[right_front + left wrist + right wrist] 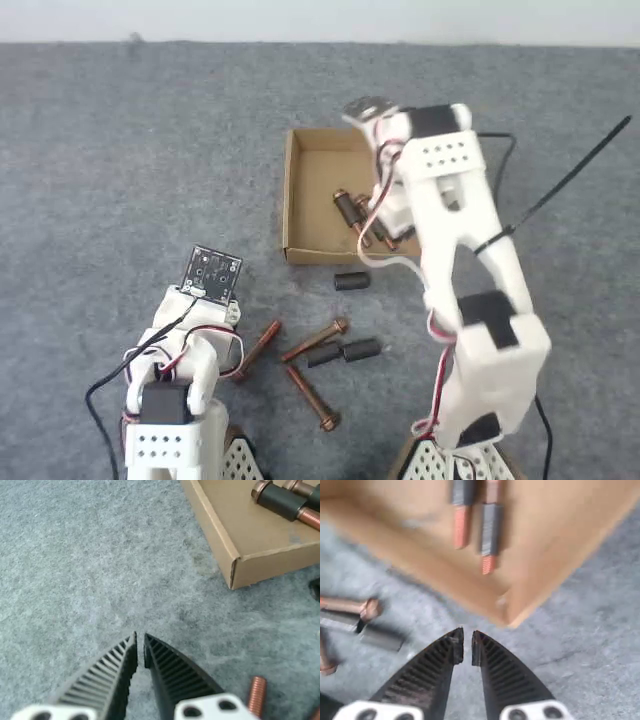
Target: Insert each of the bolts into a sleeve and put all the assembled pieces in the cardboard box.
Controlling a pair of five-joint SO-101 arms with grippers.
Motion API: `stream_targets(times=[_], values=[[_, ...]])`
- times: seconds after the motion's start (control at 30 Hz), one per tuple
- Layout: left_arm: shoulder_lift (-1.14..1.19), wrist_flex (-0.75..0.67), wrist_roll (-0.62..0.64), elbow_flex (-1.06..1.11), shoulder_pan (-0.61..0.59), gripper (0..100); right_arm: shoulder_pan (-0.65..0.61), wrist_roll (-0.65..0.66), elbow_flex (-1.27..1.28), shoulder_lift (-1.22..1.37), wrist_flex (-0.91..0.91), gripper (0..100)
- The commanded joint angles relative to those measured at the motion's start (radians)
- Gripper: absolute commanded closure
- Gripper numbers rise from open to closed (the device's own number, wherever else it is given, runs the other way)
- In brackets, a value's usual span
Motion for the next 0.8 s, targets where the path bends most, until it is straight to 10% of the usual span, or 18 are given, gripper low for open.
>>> stream_targets(times=[0.0, 0.77], values=[[-0.021, -0.002, -0.009, -0.033, 0.002, 97, -0.071, -0.012, 0.107, -0.174, -0.012, 97.1], [-0.021, -0.002, -0.009, -0.035, -0.003, 97, -0.337, 0.265, 0.861, -0.441, -0.667, 89.6]])
